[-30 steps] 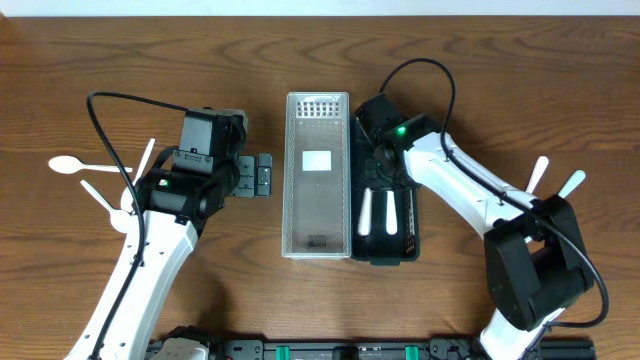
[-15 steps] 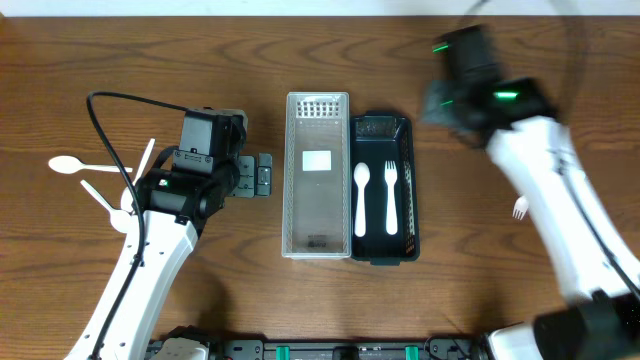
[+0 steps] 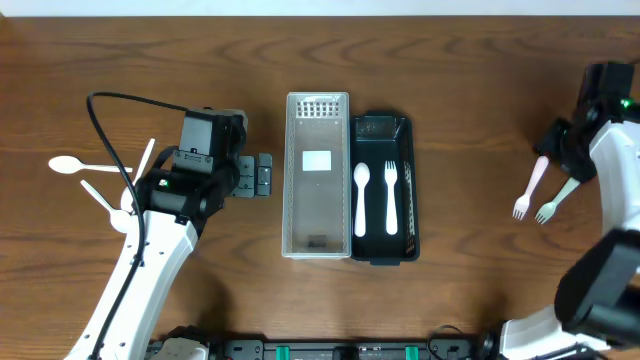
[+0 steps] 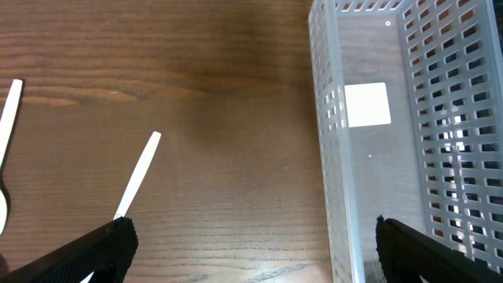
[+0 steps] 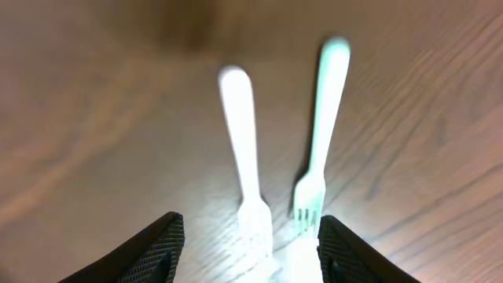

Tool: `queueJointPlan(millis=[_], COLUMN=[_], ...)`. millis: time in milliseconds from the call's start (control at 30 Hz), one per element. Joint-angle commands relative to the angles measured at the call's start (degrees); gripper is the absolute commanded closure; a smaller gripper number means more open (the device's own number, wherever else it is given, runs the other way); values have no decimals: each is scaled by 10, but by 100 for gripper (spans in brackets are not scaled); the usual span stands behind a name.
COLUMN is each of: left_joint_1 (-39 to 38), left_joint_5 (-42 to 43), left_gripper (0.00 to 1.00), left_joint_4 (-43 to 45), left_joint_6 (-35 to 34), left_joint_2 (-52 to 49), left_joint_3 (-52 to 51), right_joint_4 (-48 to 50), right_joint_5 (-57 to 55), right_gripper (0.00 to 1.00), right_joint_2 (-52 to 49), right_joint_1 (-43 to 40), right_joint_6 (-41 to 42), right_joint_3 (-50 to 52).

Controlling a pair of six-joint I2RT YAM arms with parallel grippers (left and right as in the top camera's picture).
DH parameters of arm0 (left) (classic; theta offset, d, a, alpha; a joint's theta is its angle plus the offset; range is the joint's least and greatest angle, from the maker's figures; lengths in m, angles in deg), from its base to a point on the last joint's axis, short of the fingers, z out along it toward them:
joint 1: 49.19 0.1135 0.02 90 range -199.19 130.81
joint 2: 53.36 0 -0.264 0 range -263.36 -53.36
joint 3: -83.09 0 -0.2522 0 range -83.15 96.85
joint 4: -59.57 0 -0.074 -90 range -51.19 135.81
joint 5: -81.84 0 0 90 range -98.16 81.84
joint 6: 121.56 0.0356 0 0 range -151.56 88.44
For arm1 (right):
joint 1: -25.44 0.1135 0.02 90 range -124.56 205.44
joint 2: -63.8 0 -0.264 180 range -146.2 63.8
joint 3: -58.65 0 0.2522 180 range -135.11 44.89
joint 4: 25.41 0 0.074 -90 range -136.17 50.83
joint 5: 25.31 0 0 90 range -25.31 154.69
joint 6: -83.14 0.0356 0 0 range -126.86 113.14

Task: Pack container
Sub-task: 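Grasp another white fork with the right gripper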

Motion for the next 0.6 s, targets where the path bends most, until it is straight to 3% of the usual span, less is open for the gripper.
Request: queueJointPlan(millis=[0, 300, 567], left_joint_1=[1, 1, 1], left_joint_5=[-5, -5, -5], left_gripper=[1, 1, 1], left_joint_4=[-3, -7, -6], left_joint_6=[-3, -3, -3], left_joint_2=[2, 2, 2], left_joint_3=[9, 9, 9], right_joint_4=[10, 27, 37], right_joint_5=[21, 32, 47], right_gripper=[42, 42, 43], right_joint_2=[-37, -142, -171], right_joint_1=[-14, -15, -15], right_joint_6=[-23, -26, -33], right_joint_3=[24, 27, 27])
